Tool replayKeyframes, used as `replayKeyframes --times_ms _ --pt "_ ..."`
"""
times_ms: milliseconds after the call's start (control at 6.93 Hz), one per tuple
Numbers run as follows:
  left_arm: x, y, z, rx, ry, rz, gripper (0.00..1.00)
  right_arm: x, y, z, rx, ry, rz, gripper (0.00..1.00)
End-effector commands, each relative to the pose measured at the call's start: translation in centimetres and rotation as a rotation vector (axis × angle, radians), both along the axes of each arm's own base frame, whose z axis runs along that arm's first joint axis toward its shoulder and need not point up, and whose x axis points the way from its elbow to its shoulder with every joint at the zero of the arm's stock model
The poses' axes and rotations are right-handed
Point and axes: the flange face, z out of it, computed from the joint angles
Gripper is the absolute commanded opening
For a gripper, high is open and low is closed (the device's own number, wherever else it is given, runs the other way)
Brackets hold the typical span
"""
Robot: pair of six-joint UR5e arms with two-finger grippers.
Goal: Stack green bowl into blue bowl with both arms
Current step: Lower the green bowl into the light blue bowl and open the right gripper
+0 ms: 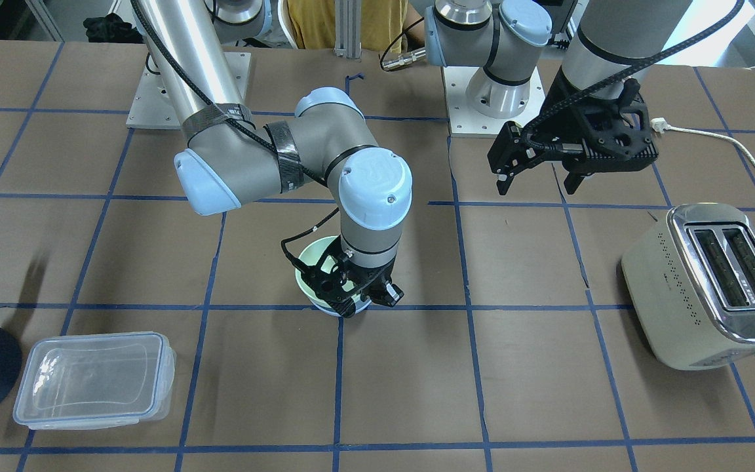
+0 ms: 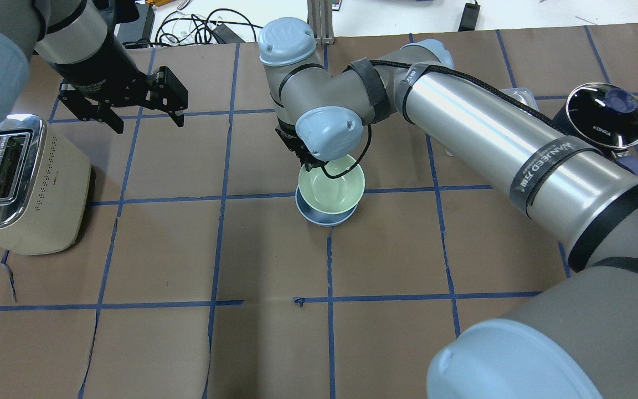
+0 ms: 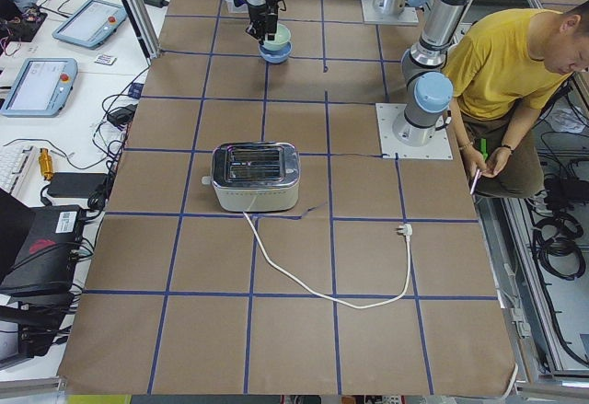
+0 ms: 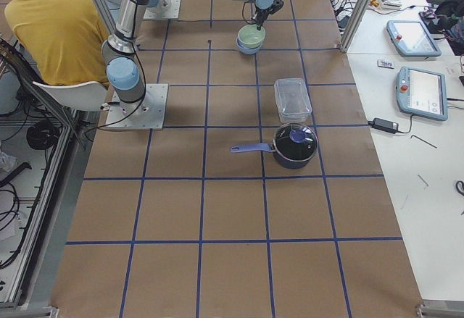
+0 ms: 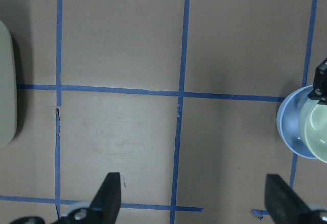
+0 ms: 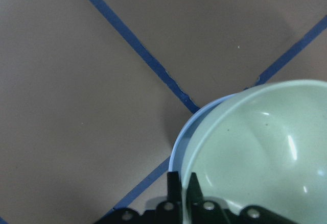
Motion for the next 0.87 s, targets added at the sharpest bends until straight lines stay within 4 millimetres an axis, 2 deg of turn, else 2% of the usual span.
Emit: replayKeyframes --times_ms 0,288,433,577,721 --pt "0.0 0.0 0.0 0.0 0.0 0.0 1.0 0.2 -0.2 0.0 0.001 -0.011 0.003 0.56" --pt "0.0 0.0 0.0 0.0 -0.002 0.0 1.0 -0.7 -1.1 1.2 -0.01 -0.016 -0.001 0.61" --pt "0.0 -0.1 0.0 0.0 0.0 0.0 1.0 -2.3 -1.8 2.1 -0.006 -0.009 0.104 0.73" --pt "0.0 -0.1 -0.1 0.001 0.0 0.0 1.0 -5.6 -2.3 3.9 0.02 -0.002 0.226 0.94" --pt "0.0 0.0 -0.1 0.003 0.0 0.0 1.0 -9.8 -2.9 6.1 0.057 -0.008 0.359 1.0"
